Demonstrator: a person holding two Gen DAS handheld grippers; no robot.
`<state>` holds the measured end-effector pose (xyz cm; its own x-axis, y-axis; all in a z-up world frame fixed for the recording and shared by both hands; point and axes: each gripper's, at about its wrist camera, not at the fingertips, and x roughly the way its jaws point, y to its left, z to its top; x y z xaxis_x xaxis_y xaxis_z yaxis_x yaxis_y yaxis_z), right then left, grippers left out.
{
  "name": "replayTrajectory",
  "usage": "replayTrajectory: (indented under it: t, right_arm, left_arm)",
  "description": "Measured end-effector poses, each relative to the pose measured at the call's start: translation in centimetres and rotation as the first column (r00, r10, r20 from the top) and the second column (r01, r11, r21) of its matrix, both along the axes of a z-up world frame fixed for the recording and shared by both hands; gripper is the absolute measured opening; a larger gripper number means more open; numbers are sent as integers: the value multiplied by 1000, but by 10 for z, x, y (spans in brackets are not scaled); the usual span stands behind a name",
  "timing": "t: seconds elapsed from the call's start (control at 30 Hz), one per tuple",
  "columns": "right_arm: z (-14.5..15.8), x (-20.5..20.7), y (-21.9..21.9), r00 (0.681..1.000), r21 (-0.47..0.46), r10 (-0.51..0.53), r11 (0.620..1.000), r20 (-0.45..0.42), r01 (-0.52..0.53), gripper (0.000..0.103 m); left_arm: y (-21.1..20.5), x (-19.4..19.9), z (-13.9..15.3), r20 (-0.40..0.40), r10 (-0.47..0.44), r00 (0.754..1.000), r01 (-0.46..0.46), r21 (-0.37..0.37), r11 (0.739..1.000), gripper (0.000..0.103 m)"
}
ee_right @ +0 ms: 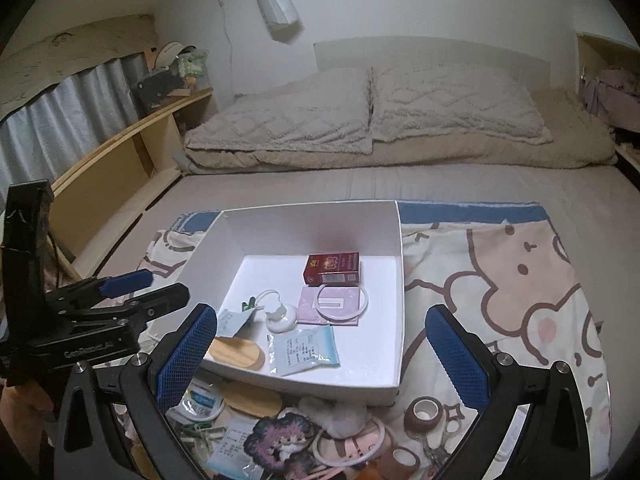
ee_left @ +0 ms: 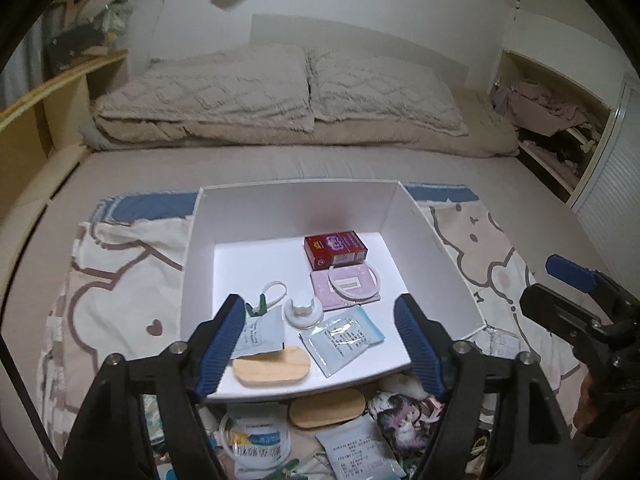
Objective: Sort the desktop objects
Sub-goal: 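Raise both open grippers out of the white box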
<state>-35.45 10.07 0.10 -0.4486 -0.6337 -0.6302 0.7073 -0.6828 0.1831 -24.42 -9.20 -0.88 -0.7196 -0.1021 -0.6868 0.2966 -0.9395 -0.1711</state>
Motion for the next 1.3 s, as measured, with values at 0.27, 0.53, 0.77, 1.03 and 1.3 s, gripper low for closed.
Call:
replayTrajectory:
  t: [0.27,0.53,0.77,1.03,1.3]
  right_arm:
    - [15,27,21,994,-10,-43,999,-102,42,103]
    - [29,47,36,986,-37,-56,998,-157,51,103]
    - [44,65,42,979,-57,-31,998,-203,20,103]
    - [66,74,52,970,-103,-29,995,-243,4,103]
    - [70,82,60,965,-122,-35,993,-260,4,103]
  left_arm:
    - [14,36,30,-65,19,998,-23,-60,998,100]
    - [23,62,48,-92,29,995,-38,-102,994,102]
    - [28,80,73,-146,50,988,-70,-139,988,102]
    - [32,97,107,-216,52,975,-95,-193,977,102]
    - [28,110,114,-235,57,970,-109,-212,971,103]
